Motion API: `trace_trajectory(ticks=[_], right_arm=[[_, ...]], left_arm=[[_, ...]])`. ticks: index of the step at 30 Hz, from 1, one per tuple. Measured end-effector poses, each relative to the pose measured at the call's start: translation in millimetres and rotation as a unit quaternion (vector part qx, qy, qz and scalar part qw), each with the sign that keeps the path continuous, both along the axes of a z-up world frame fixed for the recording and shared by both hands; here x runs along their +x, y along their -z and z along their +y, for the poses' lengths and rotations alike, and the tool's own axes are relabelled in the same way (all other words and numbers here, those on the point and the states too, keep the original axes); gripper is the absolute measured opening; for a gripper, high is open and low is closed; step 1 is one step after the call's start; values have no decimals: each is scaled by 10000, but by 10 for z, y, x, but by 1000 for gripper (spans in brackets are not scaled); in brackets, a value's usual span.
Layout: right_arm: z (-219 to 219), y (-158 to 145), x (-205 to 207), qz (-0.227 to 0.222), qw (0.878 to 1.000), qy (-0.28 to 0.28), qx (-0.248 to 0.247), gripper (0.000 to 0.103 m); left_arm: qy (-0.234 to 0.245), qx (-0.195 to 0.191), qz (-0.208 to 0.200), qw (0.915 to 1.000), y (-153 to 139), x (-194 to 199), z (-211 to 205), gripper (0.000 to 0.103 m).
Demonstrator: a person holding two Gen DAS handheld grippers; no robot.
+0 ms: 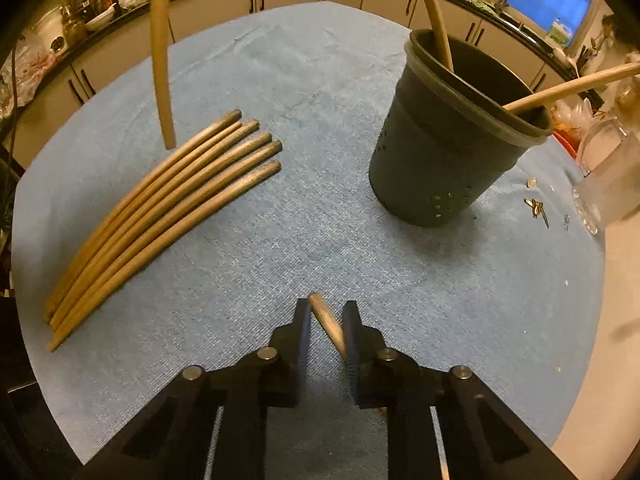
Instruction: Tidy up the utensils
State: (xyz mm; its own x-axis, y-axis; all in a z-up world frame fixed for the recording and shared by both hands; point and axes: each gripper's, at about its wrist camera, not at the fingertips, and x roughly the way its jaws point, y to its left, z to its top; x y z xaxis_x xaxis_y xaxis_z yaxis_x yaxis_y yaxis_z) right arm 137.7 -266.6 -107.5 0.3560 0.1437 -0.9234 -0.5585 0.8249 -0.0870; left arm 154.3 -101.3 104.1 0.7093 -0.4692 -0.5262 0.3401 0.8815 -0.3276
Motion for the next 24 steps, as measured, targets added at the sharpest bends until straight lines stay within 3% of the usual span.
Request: trace_trajectory(ticks=[3,5,12,19,24], right_arm=[[7,-36,-30,-243,9994,140,-192,9],[-25,-148,-67,-371,9988,304,-49,8],[-217,-1043,-296,-1302,9884,570,536,8],[-334,-1868,-494,-2263,9627,903,1174,7],[-404,-2228,-534,-2704,9425,1128,1605,7]], left_arm=[[4,-7,-11,10000,-1,-13,5,6],[7,-13,-12,10000,-6,-24,3,6],[65,-60,-64,9999,-46,-78,-32,6],[104,-134,-175,9997,-150,-122,-90,6],[136,-165,-224,9995,-189,-114,-150,6]])
